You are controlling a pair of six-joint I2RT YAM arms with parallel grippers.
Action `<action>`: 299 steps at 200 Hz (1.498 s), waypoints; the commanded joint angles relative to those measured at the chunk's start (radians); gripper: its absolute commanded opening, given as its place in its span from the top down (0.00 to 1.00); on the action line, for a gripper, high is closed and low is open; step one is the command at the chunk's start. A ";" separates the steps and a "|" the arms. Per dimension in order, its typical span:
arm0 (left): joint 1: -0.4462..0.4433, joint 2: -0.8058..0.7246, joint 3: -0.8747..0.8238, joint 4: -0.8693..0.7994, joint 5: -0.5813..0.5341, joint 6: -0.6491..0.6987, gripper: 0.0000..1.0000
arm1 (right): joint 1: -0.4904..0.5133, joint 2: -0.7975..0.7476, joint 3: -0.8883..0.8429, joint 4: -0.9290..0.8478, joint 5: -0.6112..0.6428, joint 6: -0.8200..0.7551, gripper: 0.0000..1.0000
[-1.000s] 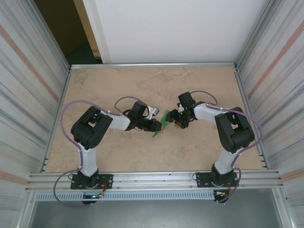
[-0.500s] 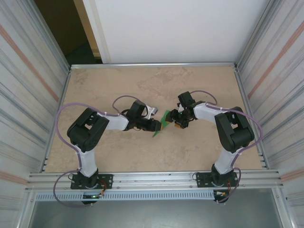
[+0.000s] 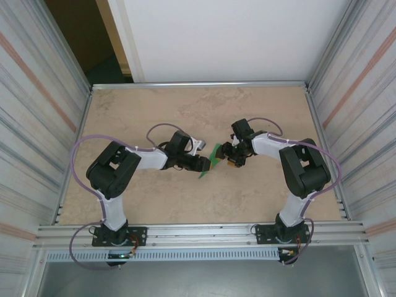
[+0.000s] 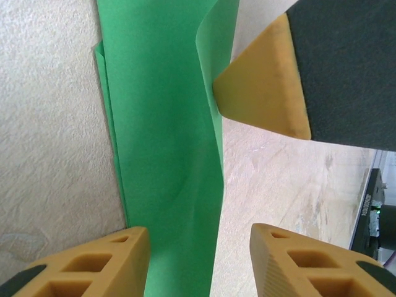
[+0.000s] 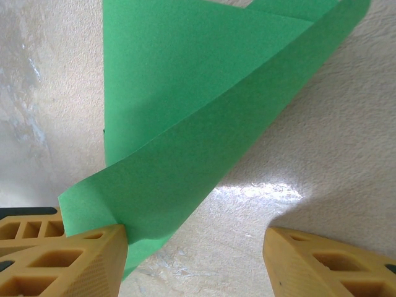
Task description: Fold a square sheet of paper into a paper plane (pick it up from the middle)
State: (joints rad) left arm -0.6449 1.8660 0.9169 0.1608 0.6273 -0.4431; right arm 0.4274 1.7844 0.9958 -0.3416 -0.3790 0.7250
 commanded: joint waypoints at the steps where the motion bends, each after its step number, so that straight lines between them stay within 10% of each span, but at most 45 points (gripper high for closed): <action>1: -0.006 0.012 0.020 -0.111 -0.050 0.058 0.53 | 0.039 0.115 -0.023 0.096 0.036 0.001 0.39; 113: -0.004 0.072 0.011 -0.162 -0.108 0.087 0.78 | 0.047 0.156 0.005 0.073 0.037 0.007 0.39; 299: 0.004 0.121 0.016 -0.189 -0.132 0.047 0.85 | 0.063 0.280 0.078 -0.025 0.144 0.019 0.42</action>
State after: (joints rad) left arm -0.6403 1.9038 0.9558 0.0818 0.5674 -0.3931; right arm 0.4496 1.8782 1.1362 -0.5186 -0.3233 0.7330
